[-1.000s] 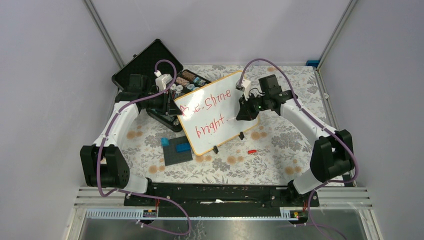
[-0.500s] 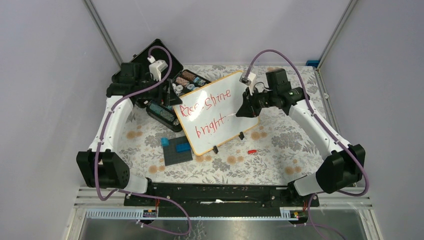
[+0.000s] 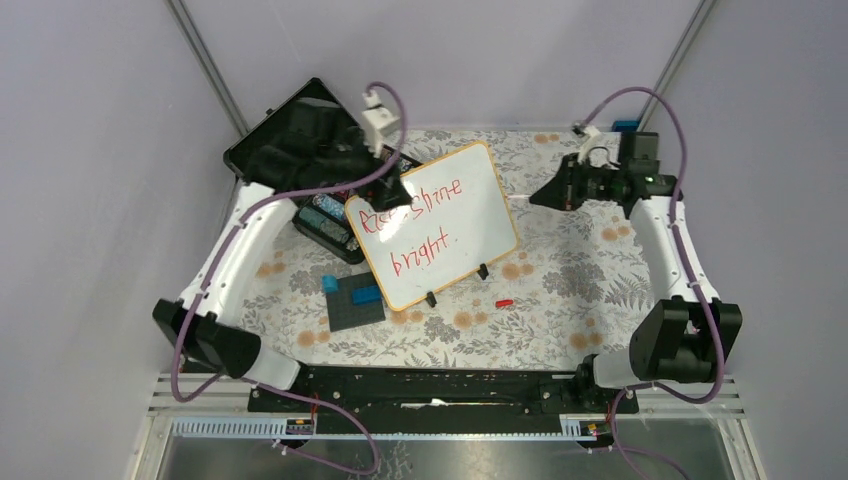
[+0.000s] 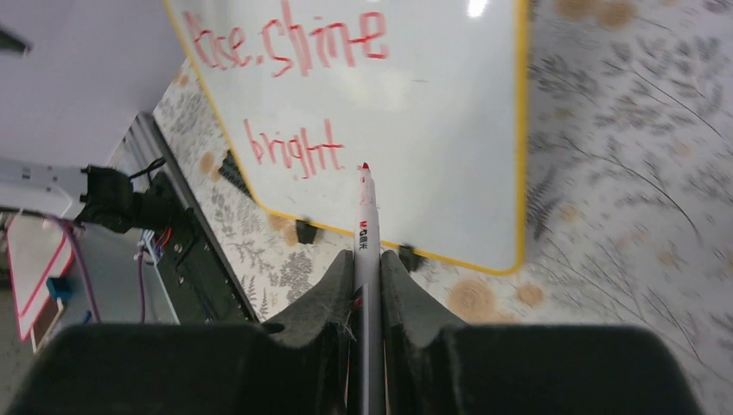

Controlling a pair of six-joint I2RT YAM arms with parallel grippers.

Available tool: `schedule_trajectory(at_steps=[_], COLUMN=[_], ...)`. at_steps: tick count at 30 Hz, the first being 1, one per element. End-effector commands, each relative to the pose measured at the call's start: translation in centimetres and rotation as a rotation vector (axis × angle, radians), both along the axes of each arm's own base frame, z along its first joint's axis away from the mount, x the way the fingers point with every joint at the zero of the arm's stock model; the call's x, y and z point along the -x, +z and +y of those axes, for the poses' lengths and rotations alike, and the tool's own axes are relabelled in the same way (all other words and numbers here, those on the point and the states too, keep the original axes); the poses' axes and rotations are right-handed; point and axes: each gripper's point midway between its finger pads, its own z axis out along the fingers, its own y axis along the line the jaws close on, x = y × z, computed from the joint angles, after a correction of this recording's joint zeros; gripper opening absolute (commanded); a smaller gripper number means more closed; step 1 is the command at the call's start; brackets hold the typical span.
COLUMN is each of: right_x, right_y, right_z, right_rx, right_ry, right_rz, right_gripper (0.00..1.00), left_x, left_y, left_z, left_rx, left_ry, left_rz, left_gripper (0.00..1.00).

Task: Write a sentence on the whiteboard
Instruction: Write a sentence on the whiteboard, then pick up the pen cap from the center of the board.

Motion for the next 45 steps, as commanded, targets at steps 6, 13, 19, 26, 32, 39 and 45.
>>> schedule_trajectory(at_steps=[6,13,19,26,32,39,45], right_x=[-0.3,-0.3,-0.5,-0.8,-0.6,-0.4,-0.3], right_y=[-2.8,-4.3,-5.0,-5.1,-5.1,-4.9,-4.7], right_z=[-7.2,-8.9,-9.5,-9.5,-9.4,-9.2,-9.2], right_rx=[-0.050,-0.023,-0.025,-0.054,-0.059,-0.062,-0.064], right_ry=[-0.192,-0.252,-0.279,-0.282,-0.276,-0.269,-0.265], right_rz=[0.065,0.070,0.077,0.089,0.089,0.079,0.074], right_gripper=[0.00,0.00,0.00,0.00,0.00,0.00,0.00], left_x=[3.9,10.1,11.2,10.9,10.7,10.8,10.6], left_y=[-8.4,-17.1,-22.1,-25.3,-27.0,-29.3,-31.2], left_z=[-14.0,-21.6,-24.3,-24.6,-24.8,-25.1,-24.6], left_rx=[-0.279,-0.348,-0.378,-0.434,-0.451,-0.473,-0.511], left_ry=[-0.321,-0.519,-0.529,-0.516,-0.514,-0.520,-0.506], left_rz=[-0.035,0.009,0.029,0.020,0.031,0.066,0.077], left_gripper=[0.74,0.65,0.56,0.53,0.51,0.47,0.37])
